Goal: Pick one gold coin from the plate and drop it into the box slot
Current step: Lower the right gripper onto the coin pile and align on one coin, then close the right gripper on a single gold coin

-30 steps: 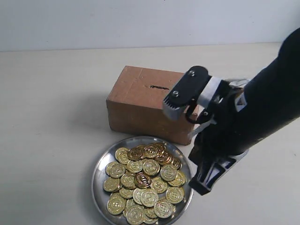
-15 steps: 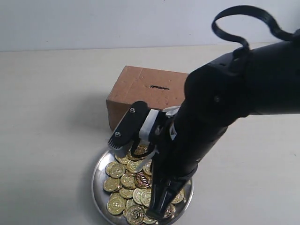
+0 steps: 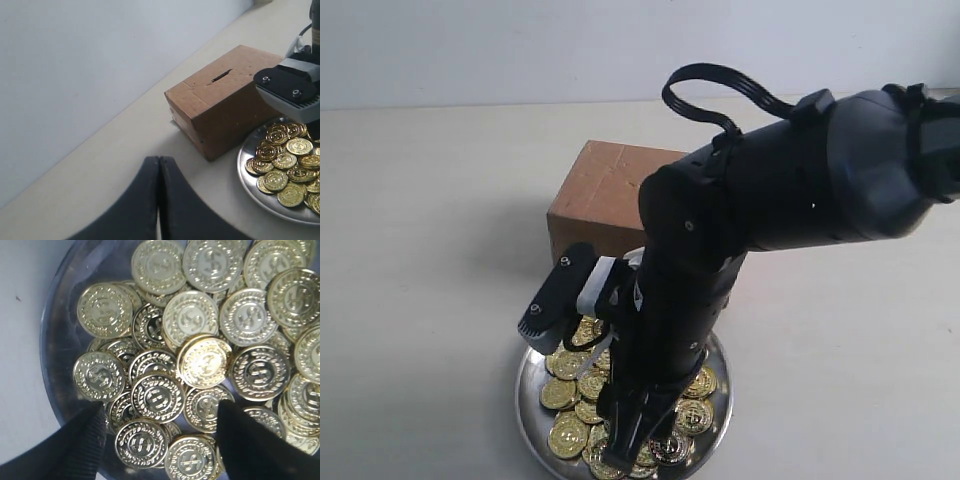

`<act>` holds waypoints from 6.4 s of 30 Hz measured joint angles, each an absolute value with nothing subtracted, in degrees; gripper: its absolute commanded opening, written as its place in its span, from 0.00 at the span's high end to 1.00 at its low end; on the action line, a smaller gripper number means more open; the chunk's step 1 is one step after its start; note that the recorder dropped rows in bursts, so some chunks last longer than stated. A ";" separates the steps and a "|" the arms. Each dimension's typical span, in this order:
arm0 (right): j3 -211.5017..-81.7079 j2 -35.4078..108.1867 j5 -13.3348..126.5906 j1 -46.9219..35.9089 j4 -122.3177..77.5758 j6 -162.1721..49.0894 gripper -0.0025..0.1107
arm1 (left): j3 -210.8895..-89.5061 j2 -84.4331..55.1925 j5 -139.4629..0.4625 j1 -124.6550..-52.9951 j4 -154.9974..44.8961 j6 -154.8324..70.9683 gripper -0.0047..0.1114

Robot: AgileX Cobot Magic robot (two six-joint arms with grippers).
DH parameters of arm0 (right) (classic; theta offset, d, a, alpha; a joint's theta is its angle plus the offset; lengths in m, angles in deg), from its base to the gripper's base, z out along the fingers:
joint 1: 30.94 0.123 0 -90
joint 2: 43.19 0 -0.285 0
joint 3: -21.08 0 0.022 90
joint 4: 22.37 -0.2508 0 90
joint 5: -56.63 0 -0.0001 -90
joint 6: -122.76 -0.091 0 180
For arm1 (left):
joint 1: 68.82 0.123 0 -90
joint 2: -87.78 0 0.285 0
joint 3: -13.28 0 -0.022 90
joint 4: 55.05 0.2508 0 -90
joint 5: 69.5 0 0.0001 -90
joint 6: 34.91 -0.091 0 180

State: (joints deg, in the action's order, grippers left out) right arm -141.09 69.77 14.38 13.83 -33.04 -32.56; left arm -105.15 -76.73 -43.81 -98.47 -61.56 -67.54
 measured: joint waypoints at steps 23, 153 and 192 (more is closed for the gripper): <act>-141.31 72.95 11.86 15.31 -34.02 -28.36 0.43 | -105.15 -76.73 -43.81 -98.47 -61.56 -67.54 0.96; -148.61 78.75 5.67 13.63 -29.98 -33.88 0.50 | -105.15 -76.73 -43.81 -98.47 -61.56 -67.54 0.96; -148.90 78.75 5.43 13.51 -29.35 -32.27 0.72 | -105.15 -76.73 -43.81 -98.47 -61.56 -67.54 0.96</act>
